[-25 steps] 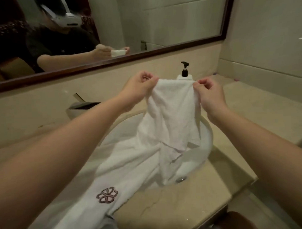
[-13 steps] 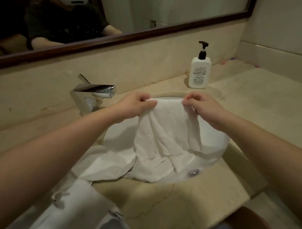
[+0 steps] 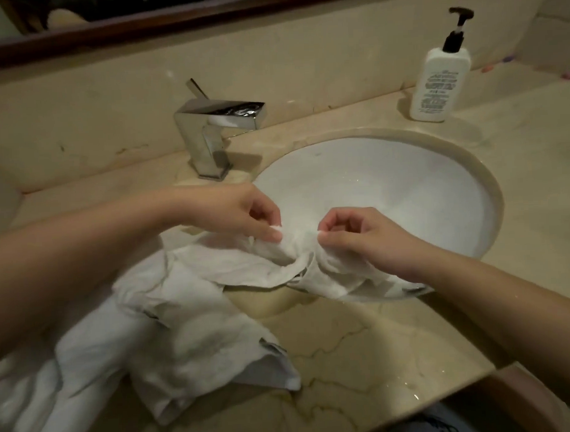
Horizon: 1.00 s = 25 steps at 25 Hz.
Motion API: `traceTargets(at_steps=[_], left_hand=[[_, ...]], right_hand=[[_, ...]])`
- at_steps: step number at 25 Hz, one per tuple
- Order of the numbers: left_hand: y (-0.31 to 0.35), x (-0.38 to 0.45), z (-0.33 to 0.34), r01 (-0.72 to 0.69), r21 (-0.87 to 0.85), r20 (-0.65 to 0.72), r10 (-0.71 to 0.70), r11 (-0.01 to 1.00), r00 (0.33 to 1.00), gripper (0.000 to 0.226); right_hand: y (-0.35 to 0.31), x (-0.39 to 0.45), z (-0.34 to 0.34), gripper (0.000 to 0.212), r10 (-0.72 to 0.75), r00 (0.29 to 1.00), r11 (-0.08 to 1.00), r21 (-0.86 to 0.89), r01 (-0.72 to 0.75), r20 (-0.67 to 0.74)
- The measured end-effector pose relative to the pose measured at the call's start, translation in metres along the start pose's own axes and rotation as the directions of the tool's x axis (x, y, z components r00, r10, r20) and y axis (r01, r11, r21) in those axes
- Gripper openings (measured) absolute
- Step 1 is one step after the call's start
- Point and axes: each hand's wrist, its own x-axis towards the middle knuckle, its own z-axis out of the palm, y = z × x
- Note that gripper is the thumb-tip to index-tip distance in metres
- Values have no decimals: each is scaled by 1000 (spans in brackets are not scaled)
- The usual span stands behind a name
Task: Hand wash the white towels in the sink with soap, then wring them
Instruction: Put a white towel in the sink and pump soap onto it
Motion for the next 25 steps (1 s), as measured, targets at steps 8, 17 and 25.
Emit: traceTargets(at_steps=[8,17,25], left_hand=[[-2,-28,24,96,48,26,-97,994,995,54],[1,-14,19,-62,-86,-145,49,994,988,21],[46,77,-16,-143,-481,-452,-105,865,886,25]], right_hand=[[-2,-9,31,10,44,994,997,-62,-38,97],[-7,-1,-8,7,10,988,998,55,-2,-155],[-13,29,-94,9,45,900,970,234,64,-434]])
